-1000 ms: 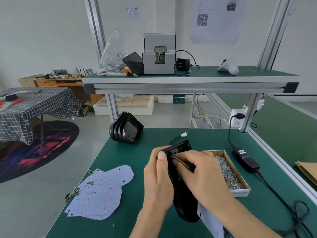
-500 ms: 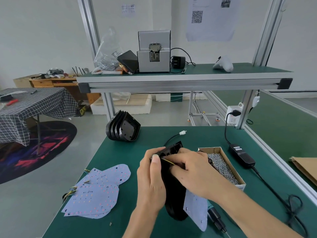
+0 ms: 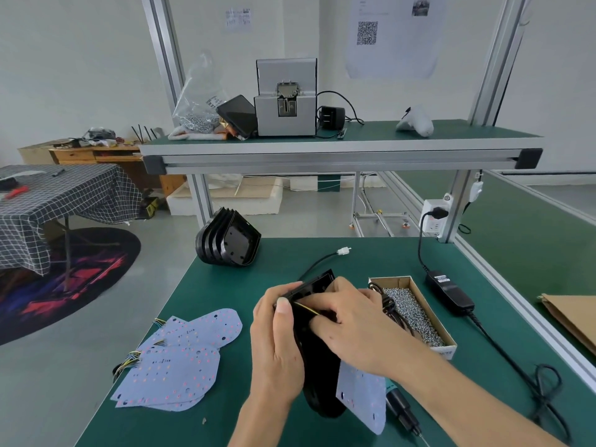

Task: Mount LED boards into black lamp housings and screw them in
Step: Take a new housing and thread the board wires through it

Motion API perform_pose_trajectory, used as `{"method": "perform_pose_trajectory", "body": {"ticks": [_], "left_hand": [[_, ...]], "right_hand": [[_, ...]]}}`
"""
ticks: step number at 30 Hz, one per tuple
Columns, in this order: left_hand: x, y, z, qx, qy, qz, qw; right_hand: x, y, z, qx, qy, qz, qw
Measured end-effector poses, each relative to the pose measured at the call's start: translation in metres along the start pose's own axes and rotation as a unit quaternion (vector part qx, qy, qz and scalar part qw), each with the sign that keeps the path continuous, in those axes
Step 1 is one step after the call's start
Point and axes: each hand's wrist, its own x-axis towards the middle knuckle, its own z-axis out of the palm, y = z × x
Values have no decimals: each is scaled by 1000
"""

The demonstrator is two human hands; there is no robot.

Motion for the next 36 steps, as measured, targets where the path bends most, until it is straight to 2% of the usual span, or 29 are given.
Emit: {"method": "perform_pose_trajectory", "body": {"ticks": [3, 7, 11, 14, 16, 18, 23, 25, 28, 30, 33, 36], "left_hand": [[-1, 2, 3, 54, -17, 20, 998], [5, 8, 8, -5, -23, -13, 1000], [4, 7, 6, -43, -31, -30, 998], [3, 5, 5, -52, -33, -39, 997], [6, 5, 2, -61, -31, -50, 996], [11, 6, -1, -63, -24, -59, 996], [20, 6, -4, -69, -18, -119, 990], [21, 5, -5, -77, -11, -158, 984], [24, 9, -7, -75, -37, -173, 981], [25, 11, -9, -75, -50, -192, 977], [24, 9, -12, -77, -92, -220, 968], [21, 9, -12, -132, -150, -218, 955]], "right_hand": [[0, 0, 8, -60, 9, -4, 998], [-5, 4, 8, -74, 79, -56, 993], [-12, 10, -6, -10, 195, -110, 975], [-16, 25, -17, 51, 230, -74, 969], [-22, 40, -22, 73, 214, -43, 973], [-32, 52, -22, 65, 185, -50, 979], [-42, 58, -16, -116, 96, -170, 974], [-38, 53, -19, -171, 21, -176, 969], [-26, 50, -25, -222, -62, -176, 957], [-22, 46, -28, -211, -100, -175, 956], [-21, 39, -38, -113, -125, -160, 972], [-16, 35, -52, -80, -91, -149, 981]]}}
